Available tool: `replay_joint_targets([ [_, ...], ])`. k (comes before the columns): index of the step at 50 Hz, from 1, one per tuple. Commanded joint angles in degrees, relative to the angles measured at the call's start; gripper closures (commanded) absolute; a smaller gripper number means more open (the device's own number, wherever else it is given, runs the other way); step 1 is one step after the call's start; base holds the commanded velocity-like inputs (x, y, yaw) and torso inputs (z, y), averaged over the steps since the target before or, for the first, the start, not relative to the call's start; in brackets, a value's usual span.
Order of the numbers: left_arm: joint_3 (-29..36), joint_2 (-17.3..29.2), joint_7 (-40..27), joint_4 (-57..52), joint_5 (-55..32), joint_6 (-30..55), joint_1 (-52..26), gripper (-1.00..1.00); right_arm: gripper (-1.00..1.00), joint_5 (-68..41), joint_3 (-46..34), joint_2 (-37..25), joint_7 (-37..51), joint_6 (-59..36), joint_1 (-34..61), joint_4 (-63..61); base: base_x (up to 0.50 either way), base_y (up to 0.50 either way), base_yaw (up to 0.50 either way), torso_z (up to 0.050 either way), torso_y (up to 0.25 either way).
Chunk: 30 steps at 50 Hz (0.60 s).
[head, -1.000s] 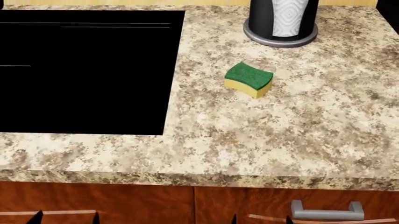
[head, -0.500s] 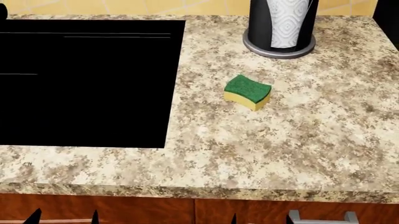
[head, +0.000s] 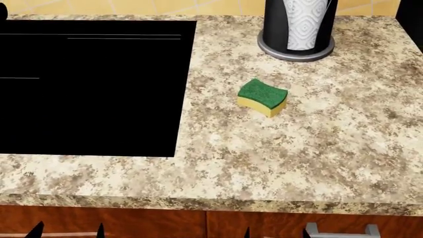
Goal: Pick the pan and sponge and place them into the sink. Then turn on the water.
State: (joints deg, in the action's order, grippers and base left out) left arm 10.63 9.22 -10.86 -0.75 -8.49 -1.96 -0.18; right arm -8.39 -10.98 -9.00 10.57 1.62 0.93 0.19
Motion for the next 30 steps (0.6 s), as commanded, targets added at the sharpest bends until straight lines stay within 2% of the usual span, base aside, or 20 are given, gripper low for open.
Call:
replay_joint_targets([
  [1,1.12,0.58,0.14,-0.35,0.18,-0.37,0.14,-1.00,-1.00,-0.42,-0.47,-0.34,0.26,0.10,0.18,0.16,0.00,0.00,0.00,0.000,0.000],
  [11,0.25,1.10,0.62,-2.79,-3.22,0.58,1.12,-1.00,-1.00,-0.18,-0.65,-1.14,1.27,-1.13,0.06,-2.79,0.00,0.00,0.00,0.000,0.000],
  [12,0.32,1.45,-0.16,-3.62,-2.95,3.10,1.19,-1.00,-1.00,-0.10,-0.75,-1.56,1.55,-3.27,0.39,-5.03,0.00,0.00,0.00,0.000,0.000],
  [13,-1.03,1.02,-0.02,-6.40,-7.65,6.95,1.64,-1.00,-1.00,-0.45,-0.73,-2.15,1.74,-5.41,0.55,-8.81,0.00,0.00,0.00,0.000,0.000],
  [14,-0.02,2.47,-0.83,-9.37,-5.17,7.84,2.40,-1.00,-1.00,-0.63,-0.59,-2.67,2.23,-8.26,0.80,-12.22,0.00,0.00,0.00,0.000,0.000],
  [16,-1.14,3.59,-1.38,-15.60,-8.53,13.59,2.01,-1.00,-1.00,-0.78,-0.44,-3.60,2.73,-11.89,1.17,-16.24,0.00,0.00,0.00,0.000,0.000],
  [21,-0.88,5.12,-3.88,-23.55,-9.42,21.08,0.53,-1.00,-1.00,-3.98,2.27,-5.55,4.36,-21.28,1.75,-26.61,0.00,0.00,0.00,0.000,0.000],
  [26,0.31,6.23,-5.88,-32.78,-12.12,31.49,-3.33,-1.00,-1.00,-6.66,4.10,-8.08,5.33,-31.93,5.38,-34.89,0.00,0.00,0.00,0.000,0.000],
  [30,-1.21,6.61,-8.53,-38.64,-16.48,42.62,-9.61,-1.00,-1.00,-10.63,6.49,-10.03,4.92,-40.41,10.31,-39.08,0.00,0.00,0.00,0.000,0.000],
])
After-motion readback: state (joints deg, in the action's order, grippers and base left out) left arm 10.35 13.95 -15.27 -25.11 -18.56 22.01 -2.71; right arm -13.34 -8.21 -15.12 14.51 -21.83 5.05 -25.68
